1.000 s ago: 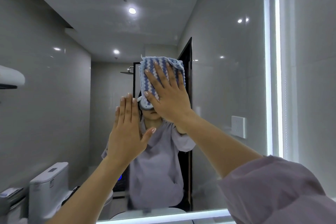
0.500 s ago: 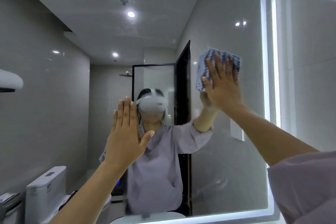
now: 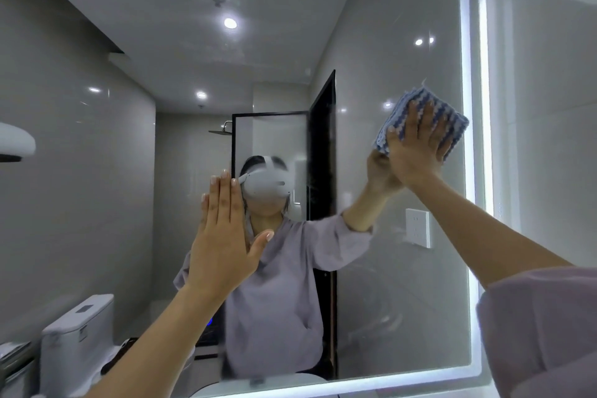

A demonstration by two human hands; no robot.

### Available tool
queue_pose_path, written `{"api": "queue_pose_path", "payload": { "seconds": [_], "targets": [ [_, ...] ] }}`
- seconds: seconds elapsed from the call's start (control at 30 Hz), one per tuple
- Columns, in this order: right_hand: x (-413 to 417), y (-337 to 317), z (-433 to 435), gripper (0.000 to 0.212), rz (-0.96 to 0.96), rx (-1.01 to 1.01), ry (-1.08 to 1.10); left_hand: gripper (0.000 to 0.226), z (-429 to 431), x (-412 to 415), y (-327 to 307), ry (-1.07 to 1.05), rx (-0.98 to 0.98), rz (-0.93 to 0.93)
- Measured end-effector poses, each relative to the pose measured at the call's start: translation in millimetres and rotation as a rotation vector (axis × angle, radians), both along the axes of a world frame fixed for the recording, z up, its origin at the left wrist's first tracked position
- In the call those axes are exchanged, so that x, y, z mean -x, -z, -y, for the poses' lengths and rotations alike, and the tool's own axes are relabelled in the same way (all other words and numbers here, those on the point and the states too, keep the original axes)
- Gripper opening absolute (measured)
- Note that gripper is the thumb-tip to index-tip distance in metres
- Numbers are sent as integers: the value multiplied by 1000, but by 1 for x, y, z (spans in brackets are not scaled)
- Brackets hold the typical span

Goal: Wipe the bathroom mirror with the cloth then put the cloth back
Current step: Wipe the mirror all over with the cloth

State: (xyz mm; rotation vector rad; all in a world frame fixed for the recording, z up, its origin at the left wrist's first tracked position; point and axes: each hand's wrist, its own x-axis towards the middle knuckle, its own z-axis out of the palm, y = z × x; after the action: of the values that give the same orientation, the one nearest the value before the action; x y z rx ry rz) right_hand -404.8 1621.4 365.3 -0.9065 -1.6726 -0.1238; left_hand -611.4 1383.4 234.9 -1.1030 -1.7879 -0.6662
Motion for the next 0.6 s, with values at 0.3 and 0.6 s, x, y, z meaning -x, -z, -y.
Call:
{"api": "queue_pose_path", "payload": {
  "seconds": [0.3,0.6],
  "targets": [
    [39,-20,38,71,36,-83,9,97,-1,1,-1,5,-3,4],
    [115,-50,127,73,96,-298,-170,96,-2,0,0,33,-31,-6]
  ]
}}
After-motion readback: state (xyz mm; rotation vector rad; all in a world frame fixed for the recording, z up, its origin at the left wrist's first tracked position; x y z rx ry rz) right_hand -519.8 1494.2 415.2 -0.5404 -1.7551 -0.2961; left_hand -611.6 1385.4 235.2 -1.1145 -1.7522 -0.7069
